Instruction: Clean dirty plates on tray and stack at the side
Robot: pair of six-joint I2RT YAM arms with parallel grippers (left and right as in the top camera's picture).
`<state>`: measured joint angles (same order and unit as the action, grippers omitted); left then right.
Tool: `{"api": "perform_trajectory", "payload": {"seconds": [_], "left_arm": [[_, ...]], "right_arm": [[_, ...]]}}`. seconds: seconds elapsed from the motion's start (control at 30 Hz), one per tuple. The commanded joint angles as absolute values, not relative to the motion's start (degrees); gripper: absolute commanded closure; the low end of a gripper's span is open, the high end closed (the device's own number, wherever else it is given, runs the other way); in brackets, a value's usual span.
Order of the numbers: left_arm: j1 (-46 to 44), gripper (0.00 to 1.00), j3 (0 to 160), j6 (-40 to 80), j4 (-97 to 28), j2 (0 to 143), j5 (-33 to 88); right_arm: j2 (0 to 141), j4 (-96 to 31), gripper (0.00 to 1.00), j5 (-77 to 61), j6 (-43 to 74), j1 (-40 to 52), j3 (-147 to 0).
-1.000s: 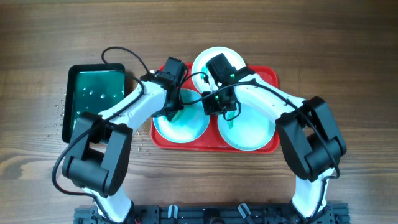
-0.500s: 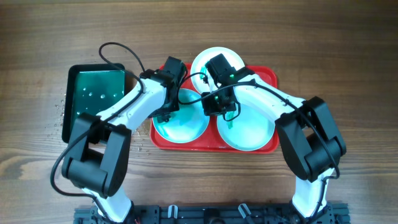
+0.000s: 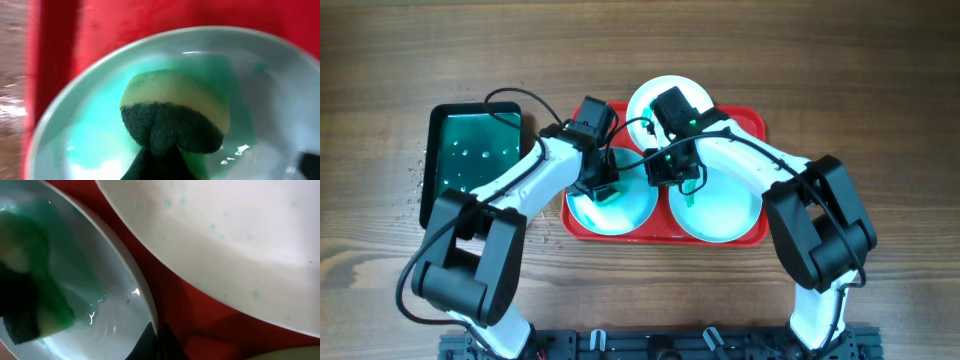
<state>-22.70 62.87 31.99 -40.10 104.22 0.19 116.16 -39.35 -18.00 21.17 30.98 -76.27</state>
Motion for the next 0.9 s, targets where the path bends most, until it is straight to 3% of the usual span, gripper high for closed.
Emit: {"api": "perform_trajectory", "payload": {"seconds": [0.0, 0.17, 0.43, 0.7, 0.87], "left_arm": [[-22.61, 0.96, 61.01, 31.97, -43.4, 103.48, -15.0], [-22.61, 0.96, 63.88, 32.25, -47.0, 99.57, -19.05], [-18.76, 0.96, 64.6, 33.93, -47.83, 79.59, -13.1], [0.51, 0.96, 64.58, 36.75, -50.37, 65.19, -10.26], [4.93, 0.96, 64.58, 36.71, -51.81, 66.15, -7.92]], "right_arm": [[116.86, -39.35, 0.96, -17.89, 21.17, 30.89, -75.99], [116.86, -39.4, 0.96, -17.91, 21.17, 30.89, -75.99], [111.66, -38.98, 0.96, -21.91, 19.49, 30.89, -78.67], [99.94, -40.82, 0.96, -1.91, 19.4, 31.9, -78.94], [95.79, -40.77, 0.96, 16.97, 16.05, 35.46, -79.0]]}}
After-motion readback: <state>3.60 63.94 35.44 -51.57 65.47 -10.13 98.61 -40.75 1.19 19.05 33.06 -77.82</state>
